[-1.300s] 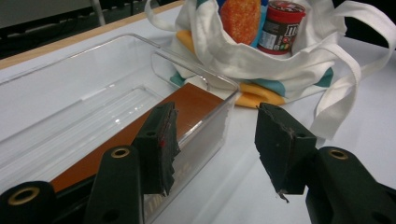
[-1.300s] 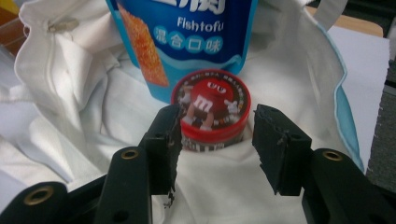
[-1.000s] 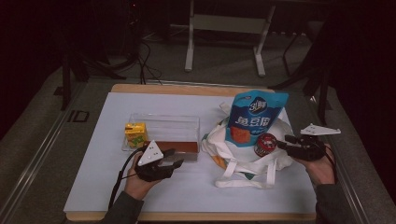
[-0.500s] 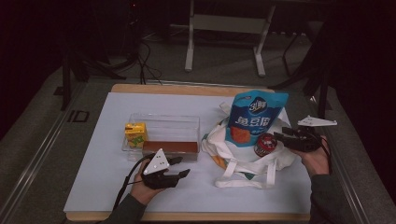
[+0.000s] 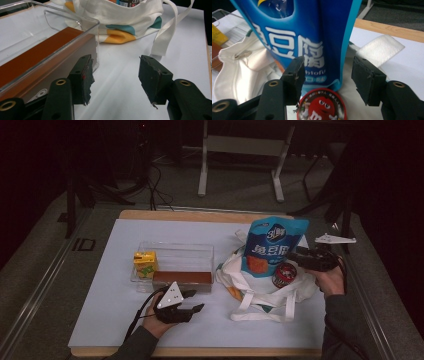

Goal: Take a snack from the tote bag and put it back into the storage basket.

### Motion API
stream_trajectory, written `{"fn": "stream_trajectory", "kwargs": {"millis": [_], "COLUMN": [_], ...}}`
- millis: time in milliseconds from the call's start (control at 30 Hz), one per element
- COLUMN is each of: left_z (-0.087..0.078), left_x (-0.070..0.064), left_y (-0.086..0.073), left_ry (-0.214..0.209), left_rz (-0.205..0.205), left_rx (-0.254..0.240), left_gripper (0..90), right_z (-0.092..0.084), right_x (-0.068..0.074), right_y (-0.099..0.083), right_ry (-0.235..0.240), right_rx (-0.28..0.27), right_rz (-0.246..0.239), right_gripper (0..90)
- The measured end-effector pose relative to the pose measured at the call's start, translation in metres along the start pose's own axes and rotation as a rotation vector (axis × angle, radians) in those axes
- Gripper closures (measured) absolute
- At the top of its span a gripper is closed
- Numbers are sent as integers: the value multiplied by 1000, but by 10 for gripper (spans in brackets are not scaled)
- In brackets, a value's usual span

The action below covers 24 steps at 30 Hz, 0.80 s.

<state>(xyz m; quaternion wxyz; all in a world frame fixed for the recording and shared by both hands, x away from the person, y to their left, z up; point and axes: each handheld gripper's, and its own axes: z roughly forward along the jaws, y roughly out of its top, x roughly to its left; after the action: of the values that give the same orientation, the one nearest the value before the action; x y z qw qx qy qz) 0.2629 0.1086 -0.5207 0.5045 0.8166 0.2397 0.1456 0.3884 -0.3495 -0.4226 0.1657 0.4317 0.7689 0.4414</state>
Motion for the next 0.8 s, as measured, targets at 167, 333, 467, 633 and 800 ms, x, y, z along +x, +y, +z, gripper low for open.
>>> {"fn": "stream_trajectory", "kwargs": {"millis": [167,333,467,633,800], "left_z": [5,12,14,16,18], "left_x": [0,-1,-3,-3,-6], "left_y": [-2,-2,-3,-4,-3], "left_ry": [-4,-3,0,0,4], "left_rz": [6,24,34,40,60], "left_rx": [17,39,52,62,75], "left_gripper": [447,447,442,439,437], "right_z": [8,17,28,32,35], "right_x": [-2,-1,3,1,2], "right_y": [7,13,18,20,22], "right_ry": [23,62,96,132,171], "right_rx": [-1,-28,-15,-16,-17], "right_rz": [0,13,-30,-36,-44], "right_gripper": [428,427,407,413,458]}}
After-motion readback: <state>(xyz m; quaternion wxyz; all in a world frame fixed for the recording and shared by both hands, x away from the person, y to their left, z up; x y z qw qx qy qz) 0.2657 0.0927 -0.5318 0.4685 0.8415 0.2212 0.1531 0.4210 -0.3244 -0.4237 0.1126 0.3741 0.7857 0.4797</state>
